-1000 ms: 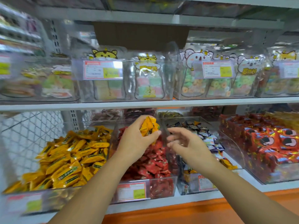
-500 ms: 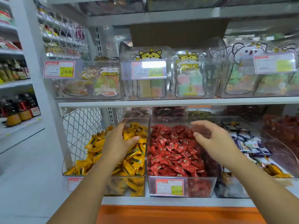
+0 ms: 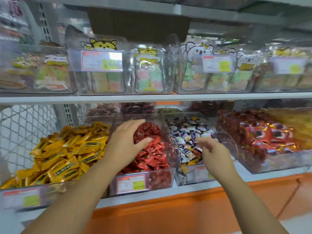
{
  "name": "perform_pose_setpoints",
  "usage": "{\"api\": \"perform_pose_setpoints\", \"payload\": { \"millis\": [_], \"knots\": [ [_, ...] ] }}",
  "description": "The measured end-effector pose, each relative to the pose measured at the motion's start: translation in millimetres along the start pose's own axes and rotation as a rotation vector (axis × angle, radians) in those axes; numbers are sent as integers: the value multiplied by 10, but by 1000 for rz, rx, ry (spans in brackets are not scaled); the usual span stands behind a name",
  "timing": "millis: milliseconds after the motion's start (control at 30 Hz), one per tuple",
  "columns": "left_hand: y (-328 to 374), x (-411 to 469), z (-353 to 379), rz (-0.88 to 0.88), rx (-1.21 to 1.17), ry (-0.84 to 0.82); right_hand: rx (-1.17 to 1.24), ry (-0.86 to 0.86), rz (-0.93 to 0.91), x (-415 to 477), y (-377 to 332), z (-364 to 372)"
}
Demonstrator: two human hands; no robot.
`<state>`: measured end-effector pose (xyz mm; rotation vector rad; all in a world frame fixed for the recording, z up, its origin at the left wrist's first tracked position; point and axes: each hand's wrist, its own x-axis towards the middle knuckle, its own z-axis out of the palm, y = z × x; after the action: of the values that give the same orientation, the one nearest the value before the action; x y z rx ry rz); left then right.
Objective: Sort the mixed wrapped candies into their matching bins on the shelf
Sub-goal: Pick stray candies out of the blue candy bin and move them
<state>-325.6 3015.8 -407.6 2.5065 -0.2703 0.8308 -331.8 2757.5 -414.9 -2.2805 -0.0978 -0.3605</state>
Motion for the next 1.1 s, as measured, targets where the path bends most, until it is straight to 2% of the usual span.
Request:
{"api": "perform_pose_setpoints", "payload": {
  "millis": [200,333,433,567,667,933,1100],
  "knots": [
    [347,-73,358,69,-65,-269,-279,-363,6,215,169,-122],
    [459,-74,512,101,-70,-395,-210,-546,105,318,223,-211],
    [535,-64,588,77,-65,-435,-192,-615,140,368,171,-241],
    [614,-122,612,37,-91,-420,-272,-598,154,379,114,-129],
    [664,-172,565,10,-80,-429,-219,-546,173,354,119,-100],
    [785,-212,545,-26,-45,-356,196,-415,158,387,260,-168],
    [808,-39,545,13,20,-243,252,-278,51,527,181,-187]
  ]
}}
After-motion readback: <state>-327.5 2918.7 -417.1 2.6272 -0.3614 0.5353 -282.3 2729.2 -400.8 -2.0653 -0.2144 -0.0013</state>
